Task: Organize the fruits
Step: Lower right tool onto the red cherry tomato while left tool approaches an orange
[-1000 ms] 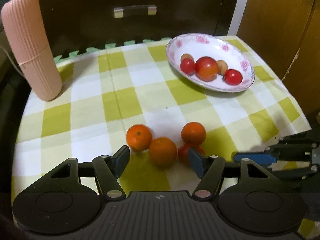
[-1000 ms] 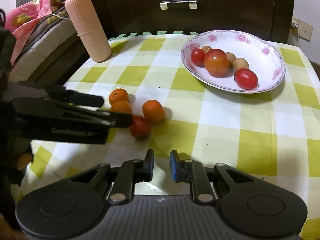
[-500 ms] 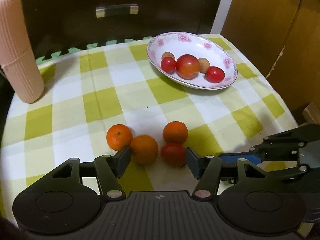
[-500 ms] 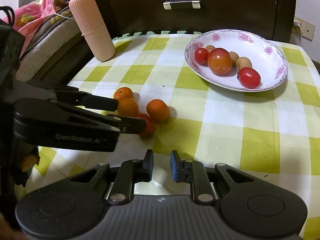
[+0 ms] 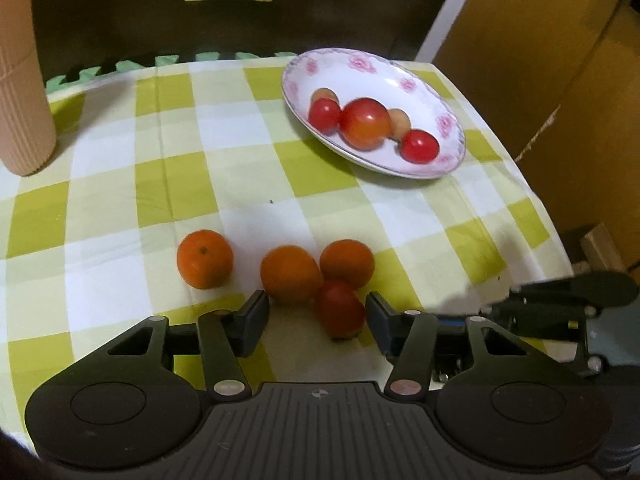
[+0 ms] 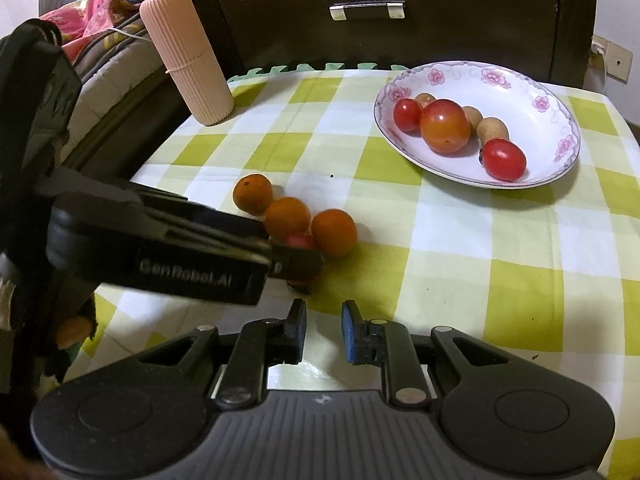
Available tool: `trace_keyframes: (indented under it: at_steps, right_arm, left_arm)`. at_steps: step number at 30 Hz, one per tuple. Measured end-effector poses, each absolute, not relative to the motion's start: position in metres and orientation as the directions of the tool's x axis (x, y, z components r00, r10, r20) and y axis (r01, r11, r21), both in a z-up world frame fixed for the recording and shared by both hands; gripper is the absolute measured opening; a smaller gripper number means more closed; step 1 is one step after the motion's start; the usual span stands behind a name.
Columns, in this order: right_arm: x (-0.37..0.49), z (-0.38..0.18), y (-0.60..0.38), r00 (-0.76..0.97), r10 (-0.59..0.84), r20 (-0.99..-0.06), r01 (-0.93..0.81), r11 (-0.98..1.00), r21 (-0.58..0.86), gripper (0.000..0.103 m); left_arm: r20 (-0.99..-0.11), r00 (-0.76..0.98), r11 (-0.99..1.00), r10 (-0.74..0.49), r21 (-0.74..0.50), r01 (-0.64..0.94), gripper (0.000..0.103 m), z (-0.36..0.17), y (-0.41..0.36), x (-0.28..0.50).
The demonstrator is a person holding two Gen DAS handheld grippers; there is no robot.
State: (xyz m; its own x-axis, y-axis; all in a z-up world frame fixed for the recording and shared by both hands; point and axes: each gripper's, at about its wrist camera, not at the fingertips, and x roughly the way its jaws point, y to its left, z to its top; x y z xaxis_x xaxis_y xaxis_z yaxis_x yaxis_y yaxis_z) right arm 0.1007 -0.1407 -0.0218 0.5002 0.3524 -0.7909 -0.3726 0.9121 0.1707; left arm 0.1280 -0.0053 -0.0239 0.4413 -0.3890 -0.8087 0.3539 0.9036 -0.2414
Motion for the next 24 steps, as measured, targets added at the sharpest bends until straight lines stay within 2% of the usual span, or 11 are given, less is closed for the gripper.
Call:
trace_keyframes:
  at_steps: [5, 10, 24]
  right_arm:
    - [0.103, -0.021, -0.136, 0.5, 0.358, -0.789, -0.389, 0.906, 0.165, 0.019]
    - [0.109, -0.02, -0.12, 0.486, 0.387, -0.784, -0.429, 0.887, 0.172, 0.033]
    - [0.139, -0.031, -0.103, 0.527, 0.371, -0.765, -0.423, 0.895, 0.142, 0.035]
  left_arm:
    - [-0.816, 0.454, 0.91, -0.357, -0.194, 0.367, 0.059, -0.017, -0.002, 0.116]
    - [-0.797, 0.485, 0.918, -0.358, -0.207, 0.338, 0.064, -0.001, 0.011, 0.113]
    - [-0.785, 0.507, 0.93, -0.356, -0.243, 0.275, 0.068, 0.01, 0.027, 0.118]
